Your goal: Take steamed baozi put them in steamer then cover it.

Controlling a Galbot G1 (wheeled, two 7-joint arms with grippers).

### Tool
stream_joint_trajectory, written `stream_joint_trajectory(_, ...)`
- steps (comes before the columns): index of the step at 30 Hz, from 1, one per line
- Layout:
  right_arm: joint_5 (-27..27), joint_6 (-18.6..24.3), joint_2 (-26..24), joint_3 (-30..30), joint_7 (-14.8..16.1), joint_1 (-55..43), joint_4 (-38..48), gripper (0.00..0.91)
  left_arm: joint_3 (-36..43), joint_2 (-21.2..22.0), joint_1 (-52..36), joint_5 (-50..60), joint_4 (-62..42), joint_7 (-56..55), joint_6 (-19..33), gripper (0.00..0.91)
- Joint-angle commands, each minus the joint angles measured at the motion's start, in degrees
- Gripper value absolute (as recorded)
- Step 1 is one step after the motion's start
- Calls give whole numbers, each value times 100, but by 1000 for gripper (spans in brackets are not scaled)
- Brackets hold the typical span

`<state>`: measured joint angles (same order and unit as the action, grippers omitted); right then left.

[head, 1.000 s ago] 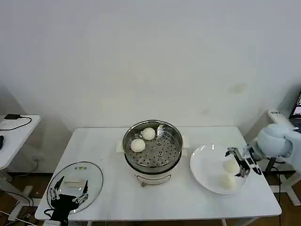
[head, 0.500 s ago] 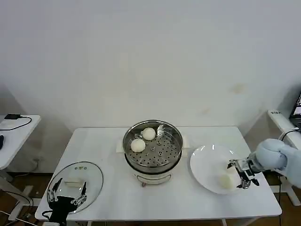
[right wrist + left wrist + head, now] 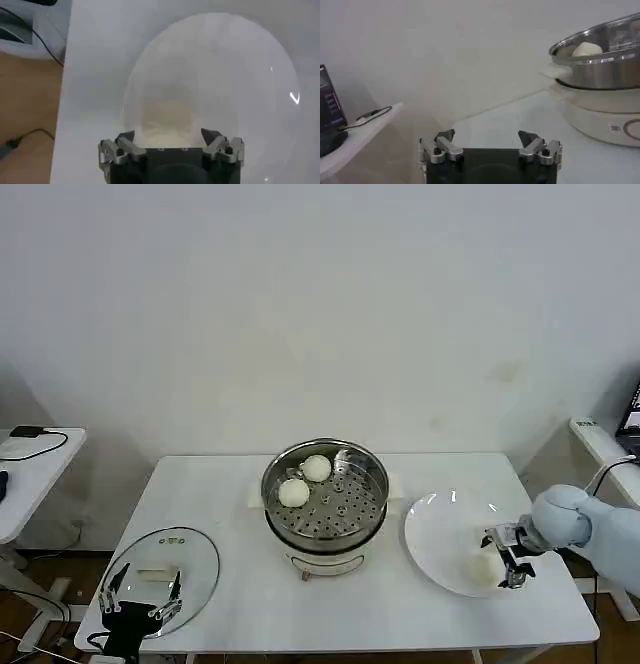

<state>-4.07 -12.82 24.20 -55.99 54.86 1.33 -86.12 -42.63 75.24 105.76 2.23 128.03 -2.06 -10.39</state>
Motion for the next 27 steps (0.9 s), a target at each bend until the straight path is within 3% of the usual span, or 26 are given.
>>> stream_joint_trajectory(1,42,-96,127,136,33,163,190,826,1,-2,-11,-3,-8,1,-9,907)
stream_joint_trajectory(14,179,-202,138,127,107,145,158,574,-7,0,-33,-19,-3,-2,-12,907)
stream_joint_trajectory(27,315,-29,-109,268,284,-847,-2,534,-28,-4,-57,-77,5,-3,-16,907)
